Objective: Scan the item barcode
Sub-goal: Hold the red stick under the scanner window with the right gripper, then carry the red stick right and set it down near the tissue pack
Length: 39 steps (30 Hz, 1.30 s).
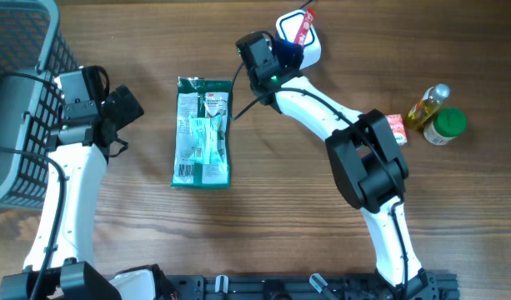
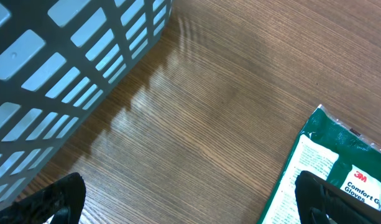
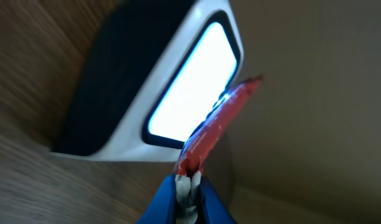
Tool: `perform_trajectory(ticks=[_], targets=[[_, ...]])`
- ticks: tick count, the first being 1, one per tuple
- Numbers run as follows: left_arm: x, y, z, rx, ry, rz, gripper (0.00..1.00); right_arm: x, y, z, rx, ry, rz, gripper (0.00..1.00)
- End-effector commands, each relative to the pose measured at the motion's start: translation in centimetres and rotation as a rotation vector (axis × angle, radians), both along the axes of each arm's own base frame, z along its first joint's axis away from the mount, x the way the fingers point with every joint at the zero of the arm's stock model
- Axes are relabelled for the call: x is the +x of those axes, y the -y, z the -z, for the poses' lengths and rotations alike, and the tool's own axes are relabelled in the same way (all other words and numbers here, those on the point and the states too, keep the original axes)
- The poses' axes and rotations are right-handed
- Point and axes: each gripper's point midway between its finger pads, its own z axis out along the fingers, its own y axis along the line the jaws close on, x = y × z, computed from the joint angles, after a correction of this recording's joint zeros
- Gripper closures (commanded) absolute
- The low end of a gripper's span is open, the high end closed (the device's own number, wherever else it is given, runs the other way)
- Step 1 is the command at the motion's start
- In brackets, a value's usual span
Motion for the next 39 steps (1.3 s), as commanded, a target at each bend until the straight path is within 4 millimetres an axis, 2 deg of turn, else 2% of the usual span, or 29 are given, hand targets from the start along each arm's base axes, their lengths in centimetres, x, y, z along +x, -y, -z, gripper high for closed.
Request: perform_trajectory(ticks=[1,7,9,14,16,18,21,24,25,30,32,37,39], targets=[[0.3,-0.1,-0.7,0.008,0.015,0.011,0.0,-0.2,-1.1,-1.2,0.061,0.011,-0.02,0.96],[0.3,-0.1,-0.7,0.008,0.015,0.011,0.0,-1.4,-1.6,-4.0,0.172,-0.012,-0.047,0.96],[0.3,-0.1,-0.7,0.008,0.015,0.011,0.0,-1.8,-1.3,-4.8,0.183,-0.02,-0.045,0.96],[0.3,-0.1,-0.7,0.008,0.015,0.011,0.0,-2.7,0.3,-8.1,0.237,0.013,0.002,0.96],[0.3,-0.1,-0.7,0.008,0.015,0.011,0.0,-3.6,0.9,-9.4,0.263,-0.013,-0.002,0.96],[0.3,-0.1,-0.7,0.008,0.015,0.011,0.0,-5.2,1.0,-9.7,0.311,-0.091,-0.029,0.96],[0.3,-0.1,-0.7,0.008,0.015,0.011,0.0,-9.1,2.3,-8.7,0.419,-0.286,-0.008,0.96],[0.3,-0.1,-0.7,0.008,0.015,0.011,0.0,-11.7,4.2,-6.9,0.545,-0.398,0.142,0.96],[0.3,-0.1,-0.7,0.008,0.015,0.011,0.0,-12.4,5.1,-6.3,0.633,-0.424,0.244,0.96],[0.3,-0.1,-0.7,0.008,0.015,0.011,0.0,-13.6,8.0,-3.8,1.043,-0.422,0.717,0.96],[0.3,-0.1,-0.7,0.008,0.015,0.011,0.0,-14.4,9.6,-2.4,1.144,-0.412,0.912,0.96],[0.3,-0.1,-0.7,0.008,0.015,0.011,0.0,-16.2,11.0,-0.1,1.139,-0.44,1.036,0.96],[0.3,-0.1,-0.7,0.008,0.015,0.011,0.0,-16.8,11.2,0.5,1.123,-0.456,1.051,0.85]])
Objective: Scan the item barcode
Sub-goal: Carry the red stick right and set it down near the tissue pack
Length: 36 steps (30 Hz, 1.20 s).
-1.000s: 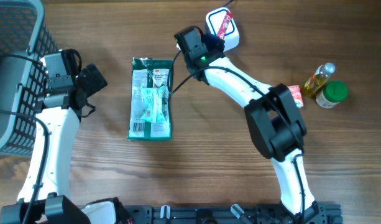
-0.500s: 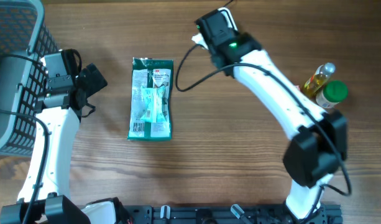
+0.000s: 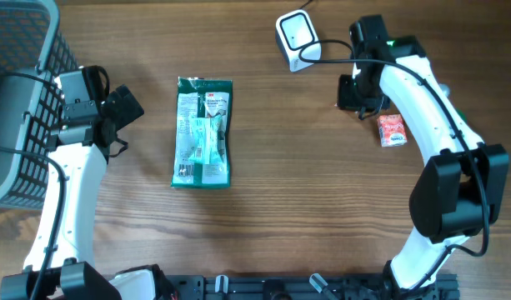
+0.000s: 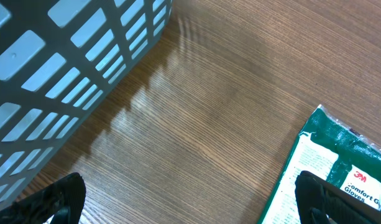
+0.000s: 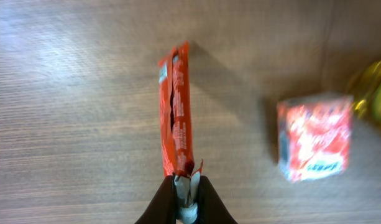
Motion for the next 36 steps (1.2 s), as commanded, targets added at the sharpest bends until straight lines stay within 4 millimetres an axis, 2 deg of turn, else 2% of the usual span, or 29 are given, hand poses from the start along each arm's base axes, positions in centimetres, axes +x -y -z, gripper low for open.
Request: perform_trajectory(ticks=[1,3,4,8,10,11,12,15,20,23,29,33,36], targets=[[0.3,-0.1,-0.7,0.008,0.015,0.011,0.0,-1.7,-1.2,1.2,0.064,-0.063,0.085,0.77],[0.3,-0.1,-0.7,0.008,0.015,0.011,0.0,-2.8,-1.0,1.8,0.053,-0.102,0.085,0.48],[0.3,-0.1,-0.7,0.008,0.015,0.011,0.0,-3.1,-1.0,2.0,0.05,-0.112,0.08,0.4],[0.3,-0.1,-0.7,0.008,0.015,0.011,0.0,-2.7,-0.6,2.6,0.032,-0.093,0.08,0.37],[0.3,-0.1,-0.7,0.008,0.015,0.011,0.0,-2.2,-1.0,3.0,0.046,-0.067,0.072,0.41],[0.3,-0.1,-0.7,0.008,0.015,0.011,0.0,-1.8,-1.5,3.3,0.061,-0.051,0.035,0.53],[0.3,-0.1,-0.7,0.008,0.015,0.011,0.0,-1.1,-2.9,3.8,0.105,-0.012,-0.083,0.74],[0.3,-0.1,-0.7,0.008,0.015,0.011,0.0,0.2,-4.1,4.9,0.099,0.072,-0.202,0.95],[0.3,-0.1,-0.7,0.008,0.015,0.011,0.0,2.4,-3.9,6.6,0.049,0.208,-0.212,0.96],[0.3,-0.1,-0.7,0.008,0.015,0.011,0.0,2.5,-3.4,7.7,0.035,0.237,-0.2,0.96],[0.3,-0.1,-0.7,0.008,0.015,0.011,0.0,0.7,-1.2,9.3,-0.068,0.181,-0.174,0.93],[0.3,-0.1,-0.7,0.008,0.015,0.011,0.0,-1.8,-0.6,10.2,-0.085,0.081,-0.173,0.92],[0.3,-0.1,-0.7,0.008,0.015,0.011,0.0,-3.9,1.1,10.4,-0.152,0.0,-0.061,0.92]])
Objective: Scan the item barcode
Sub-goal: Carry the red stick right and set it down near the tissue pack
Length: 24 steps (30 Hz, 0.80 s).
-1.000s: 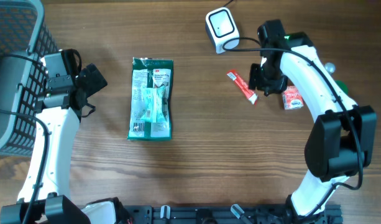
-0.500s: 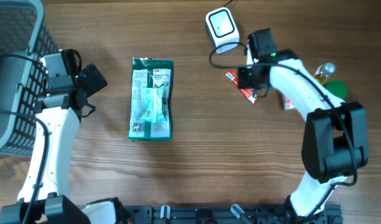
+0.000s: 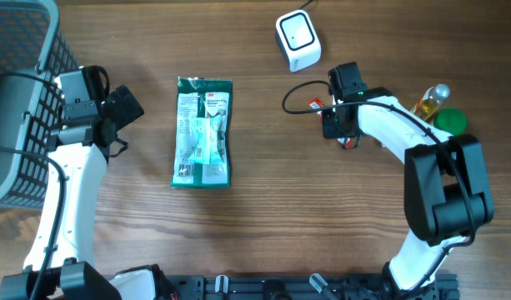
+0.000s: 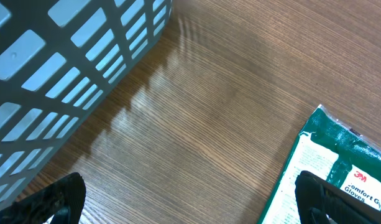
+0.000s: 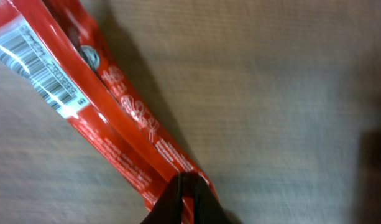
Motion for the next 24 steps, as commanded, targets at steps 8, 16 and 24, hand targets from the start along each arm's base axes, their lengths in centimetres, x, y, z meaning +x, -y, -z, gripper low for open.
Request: perform_trajectory(ticks=[8,16,24], targets=[[0.3,-0.1,-0.7,0.008,0.015,0.011,0.0,-5.6,4.0,-1.9,-0.188,-0.218,0.242,0.83],[0.3,-0.1,-0.7,0.008,0.015,0.011,0.0,-2.6,-2.2,-4.4,0.118,-0.199,-0.036,0.91],[0.3,-0.1,-0.7,0.008,0.015,0.011,0.0,-4.0,-1.8,-1.7,0.109,-0.217,-0.067,0.96]])
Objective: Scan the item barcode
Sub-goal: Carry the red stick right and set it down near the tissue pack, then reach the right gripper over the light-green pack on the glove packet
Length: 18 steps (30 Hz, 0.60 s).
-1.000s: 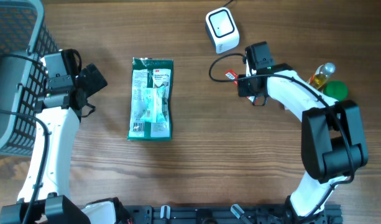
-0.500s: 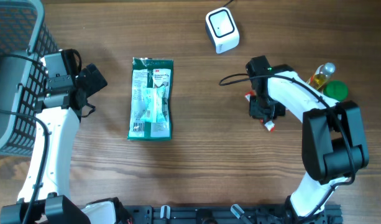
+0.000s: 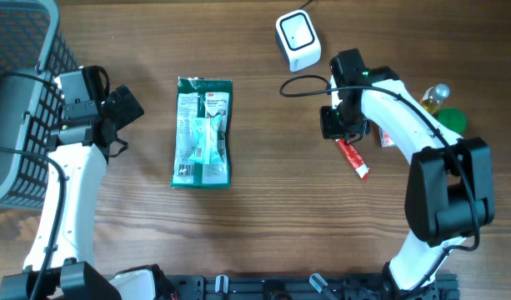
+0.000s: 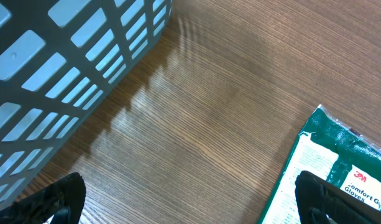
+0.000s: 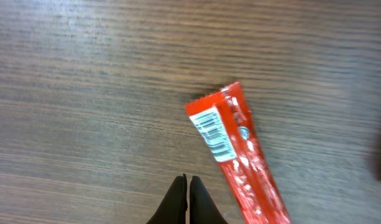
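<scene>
A long red snack wrapper [image 5: 240,158] with a white barcode label lies flat on the wooden table [image 3: 272,192], also seen from overhead as the wrapper [image 3: 353,158]. My right gripper [image 5: 188,179] hovers just left of it, shut on nothing; overhead it is the right gripper [image 3: 338,125]. The white scanner [image 3: 298,37] stands at the back, above that arm. My left gripper [image 4: 190,193] is open over bare wood, between the basket and a green glove pack [image 3: 202,132], touching neither.
A grey mesh basket [image 3: 22,92] fills the far left. At the right stand an oil bottle [image 3: 434,98] and a green-lidded jar [image 3: 451,121]. A small red box [image 3: 380,137] shows partly behind the right arm. A cable runs from the scanner.
The right gripper has let go of the red wrapper, which now lies flat on the table. The gripper is shut again and stands higher, just left of it. The left arm is unchanged.
The right gripper held the red wrapper up in front of the scanner. Then it held it over the table to the right, near the small red box. Then the wrapper was down at the table, still pinched. Now it lies free.
</scene>
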Tool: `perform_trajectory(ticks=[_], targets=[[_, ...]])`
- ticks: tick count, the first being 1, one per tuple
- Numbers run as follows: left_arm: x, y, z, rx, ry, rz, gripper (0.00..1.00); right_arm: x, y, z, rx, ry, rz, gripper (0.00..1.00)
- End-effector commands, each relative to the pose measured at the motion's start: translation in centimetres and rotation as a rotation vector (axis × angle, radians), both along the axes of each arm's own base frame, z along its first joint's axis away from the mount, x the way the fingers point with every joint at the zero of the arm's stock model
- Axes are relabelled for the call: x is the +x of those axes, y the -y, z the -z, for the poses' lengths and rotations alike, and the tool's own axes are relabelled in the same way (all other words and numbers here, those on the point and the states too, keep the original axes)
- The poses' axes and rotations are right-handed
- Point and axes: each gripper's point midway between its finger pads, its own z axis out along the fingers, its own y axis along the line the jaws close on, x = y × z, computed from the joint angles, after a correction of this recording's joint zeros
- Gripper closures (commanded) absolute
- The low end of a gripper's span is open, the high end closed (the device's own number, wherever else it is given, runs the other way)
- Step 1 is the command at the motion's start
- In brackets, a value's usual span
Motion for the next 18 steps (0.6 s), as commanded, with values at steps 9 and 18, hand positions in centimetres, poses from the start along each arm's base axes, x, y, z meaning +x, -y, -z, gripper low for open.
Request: perform_trajectory(ticks=[9,18], targets=[[0.3,-0.1,-0.7,0.008,0.015,0.011,0.0,-2.0,5.4,3.2,-0.285,-0.006,-0.003,0.96],[0.3,-0.1,-0.7,0.008,0.015,0.011,0.0,0.3,-3.8,-0.2,0.127,0.028,-0.075,0.91]])
